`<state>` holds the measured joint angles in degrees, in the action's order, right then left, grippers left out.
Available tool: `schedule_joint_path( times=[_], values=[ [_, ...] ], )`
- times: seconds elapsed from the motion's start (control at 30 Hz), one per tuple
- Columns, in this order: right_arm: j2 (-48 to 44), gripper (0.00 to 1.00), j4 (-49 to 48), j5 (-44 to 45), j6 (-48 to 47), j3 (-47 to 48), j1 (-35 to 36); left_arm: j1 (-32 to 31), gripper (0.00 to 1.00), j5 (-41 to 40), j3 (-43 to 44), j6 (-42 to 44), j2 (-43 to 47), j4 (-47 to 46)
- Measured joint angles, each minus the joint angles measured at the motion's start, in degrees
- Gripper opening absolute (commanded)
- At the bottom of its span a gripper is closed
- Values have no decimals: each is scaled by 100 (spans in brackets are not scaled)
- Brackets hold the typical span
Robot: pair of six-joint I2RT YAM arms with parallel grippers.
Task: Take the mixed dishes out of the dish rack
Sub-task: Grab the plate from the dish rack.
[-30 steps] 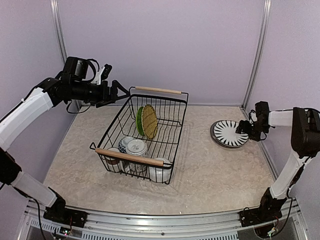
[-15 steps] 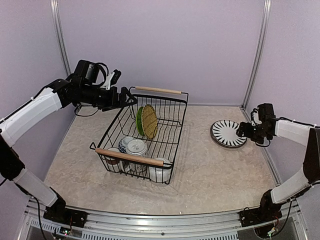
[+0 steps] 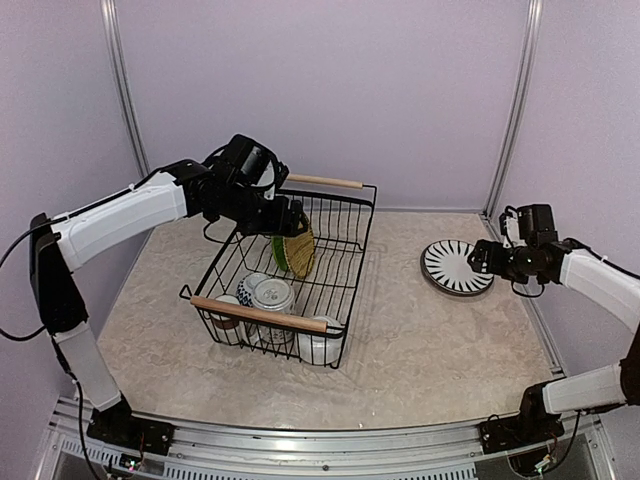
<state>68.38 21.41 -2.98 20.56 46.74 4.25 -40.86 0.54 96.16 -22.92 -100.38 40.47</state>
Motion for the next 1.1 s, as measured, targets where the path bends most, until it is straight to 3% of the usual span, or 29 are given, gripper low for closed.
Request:
schedule_joint_path(
  times=[0.27, 0.43, 0.6, 0.97, 1.1],
  values=[
    [-713, 100, -109, 111, -74, -358, 0, -125, 87, -1034, 931, -280, -887, 378],
    [-1202, 100, -262, -46, -72, -509, 0, -83, 81, -1314, 1827, -507, -1602, 673],
    [-1582, 100, -323, -227, -107, -509, 0, -48, 76, -1425, 2188, -667, -2129, 896],
    [-1784, 100, -337, -538, -94, -518, 0, 151, 36, -1517, 2402, -719, -2704, 1093],
    [-1784, 100, -411, -651, -50, -573, 0, 186, 28, -1604, 2457, -636, -2741, 1102]
  ],
)
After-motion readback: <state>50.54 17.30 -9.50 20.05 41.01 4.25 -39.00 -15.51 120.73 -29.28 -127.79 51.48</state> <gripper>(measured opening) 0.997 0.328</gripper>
